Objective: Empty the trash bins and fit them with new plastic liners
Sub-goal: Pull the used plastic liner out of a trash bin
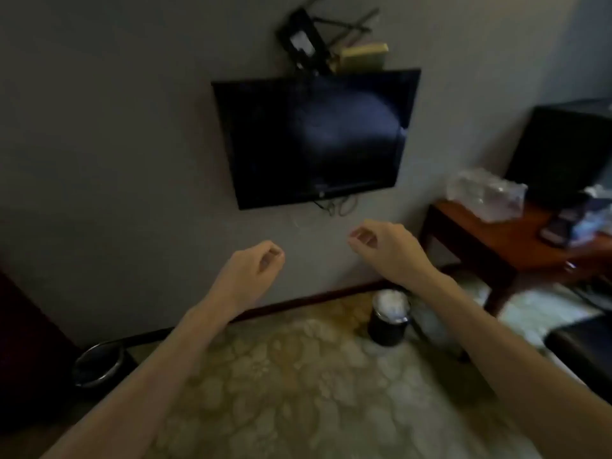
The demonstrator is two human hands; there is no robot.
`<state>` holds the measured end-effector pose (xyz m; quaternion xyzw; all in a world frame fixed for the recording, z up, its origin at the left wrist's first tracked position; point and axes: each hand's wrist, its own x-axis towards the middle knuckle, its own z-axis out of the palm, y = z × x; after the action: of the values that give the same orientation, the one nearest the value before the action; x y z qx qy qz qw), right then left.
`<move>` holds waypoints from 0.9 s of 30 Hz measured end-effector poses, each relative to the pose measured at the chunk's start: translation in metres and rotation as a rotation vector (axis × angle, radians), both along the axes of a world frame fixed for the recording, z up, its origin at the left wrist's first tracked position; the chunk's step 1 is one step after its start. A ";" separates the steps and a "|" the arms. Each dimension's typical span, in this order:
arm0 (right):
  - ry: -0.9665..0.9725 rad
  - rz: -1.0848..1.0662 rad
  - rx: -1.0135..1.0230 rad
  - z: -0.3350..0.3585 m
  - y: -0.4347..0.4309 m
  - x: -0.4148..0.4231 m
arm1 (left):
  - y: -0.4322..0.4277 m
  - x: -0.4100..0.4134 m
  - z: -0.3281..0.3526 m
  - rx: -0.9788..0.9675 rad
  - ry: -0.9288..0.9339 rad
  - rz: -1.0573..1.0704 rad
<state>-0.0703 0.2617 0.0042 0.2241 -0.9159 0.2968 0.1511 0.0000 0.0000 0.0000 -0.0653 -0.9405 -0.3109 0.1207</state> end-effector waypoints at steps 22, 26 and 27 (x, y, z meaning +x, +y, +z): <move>-0.398 -0.829 -0.341 -0.160 0.431 0.149 | 0.492 -0.056 -0.166 0.188 -0.515 -0.734; -0.386 -1.020 -0.412 -0.171 0.474 0.190 | 0.567 -0.047 -0.175 0.182 -0.549 -0.908; -0.398 -1.055 -0.431 -0.173 0.484 0.198 | 0.585 -0.046 -0.177 0.194 -0.565 -0.947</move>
<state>0.1273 0.7457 -0.1693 -0.3560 -0.8334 0.3969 0.1459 -0.0455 0.5851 -0.1765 -0.3834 -0.7712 -0.4217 -0.2836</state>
